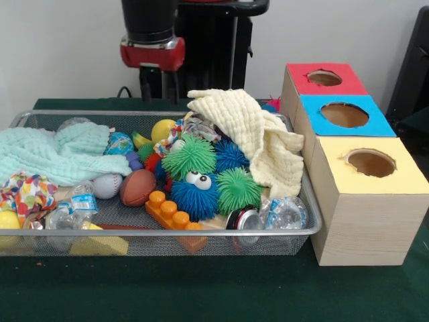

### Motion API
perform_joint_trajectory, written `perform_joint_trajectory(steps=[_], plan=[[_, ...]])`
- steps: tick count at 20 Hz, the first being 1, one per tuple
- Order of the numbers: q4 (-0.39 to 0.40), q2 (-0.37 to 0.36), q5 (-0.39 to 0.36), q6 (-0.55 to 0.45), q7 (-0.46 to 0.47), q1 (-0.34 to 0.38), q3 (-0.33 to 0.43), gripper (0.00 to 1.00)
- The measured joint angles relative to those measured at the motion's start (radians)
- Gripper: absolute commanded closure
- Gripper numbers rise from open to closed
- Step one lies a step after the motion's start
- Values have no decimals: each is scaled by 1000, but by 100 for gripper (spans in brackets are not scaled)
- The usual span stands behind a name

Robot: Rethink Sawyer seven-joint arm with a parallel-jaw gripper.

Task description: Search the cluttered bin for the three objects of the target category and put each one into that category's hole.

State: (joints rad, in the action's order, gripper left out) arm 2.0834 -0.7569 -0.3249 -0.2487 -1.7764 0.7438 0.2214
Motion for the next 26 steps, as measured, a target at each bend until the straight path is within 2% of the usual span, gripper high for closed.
perform_joint_trajectory(steps=[3, 8, 17, 26], plan=[[-40, 43, -101, 0, 0, 59, 19, 0], [-82, 80, -186, -14, 0, 120, 60, 0], [-159, 98, -248, -151, 8, 219, 178, 0], [-217, 106, -331, -194, 33, 318, 280, 0]])
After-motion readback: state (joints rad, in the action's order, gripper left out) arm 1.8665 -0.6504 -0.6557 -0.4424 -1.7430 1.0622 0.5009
